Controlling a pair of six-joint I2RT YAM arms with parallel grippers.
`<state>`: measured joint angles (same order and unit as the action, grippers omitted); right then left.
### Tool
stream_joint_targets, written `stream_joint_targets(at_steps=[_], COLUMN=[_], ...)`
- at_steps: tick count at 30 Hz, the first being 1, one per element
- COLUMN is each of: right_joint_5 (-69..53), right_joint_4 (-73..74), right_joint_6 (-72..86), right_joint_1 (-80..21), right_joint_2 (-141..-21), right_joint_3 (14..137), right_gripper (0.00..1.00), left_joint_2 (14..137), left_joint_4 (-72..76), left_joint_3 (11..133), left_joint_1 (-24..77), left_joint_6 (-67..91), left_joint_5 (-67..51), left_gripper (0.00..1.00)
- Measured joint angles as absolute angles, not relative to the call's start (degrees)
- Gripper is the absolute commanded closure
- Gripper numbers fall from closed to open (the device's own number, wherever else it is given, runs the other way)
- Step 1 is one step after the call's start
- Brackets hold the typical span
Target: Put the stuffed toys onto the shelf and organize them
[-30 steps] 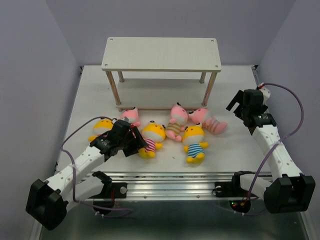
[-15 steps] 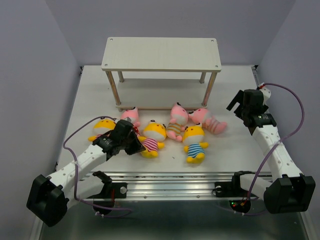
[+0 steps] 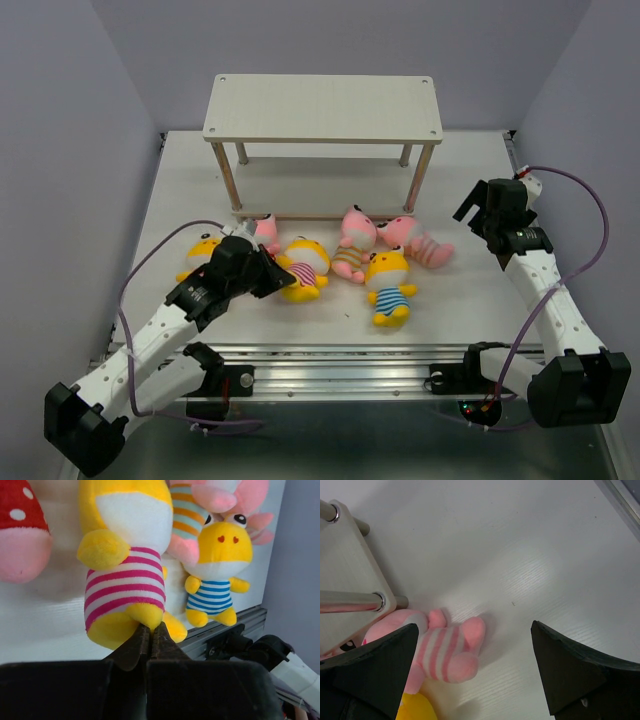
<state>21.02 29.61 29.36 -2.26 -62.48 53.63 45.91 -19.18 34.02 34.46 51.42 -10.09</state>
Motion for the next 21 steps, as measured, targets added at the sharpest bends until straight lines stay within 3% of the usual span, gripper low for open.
stream_joint_targets(at_steps=[13,21], right_joint_5=[22.3,22.5], right_joint_4=[29.6,29.6], right_joint_6=[29.4,29.4], right_joint_1=[-2.3,-2.3], right_joint_2=[-61.2,-61.1], right_joint_3=[53.6,53.6], right_gripper=[0.0,0.0], left_joint_2=[47.4,52.4], left_joint_4=[-17.1,-9.5], left_joint_3=[44.9,44.8], left_joint_1=[34.5,34.5], left_joint_6=[49.2,45.9], left_joint_5=[0.0,5.5], left_gripper=[1.0,1.0])
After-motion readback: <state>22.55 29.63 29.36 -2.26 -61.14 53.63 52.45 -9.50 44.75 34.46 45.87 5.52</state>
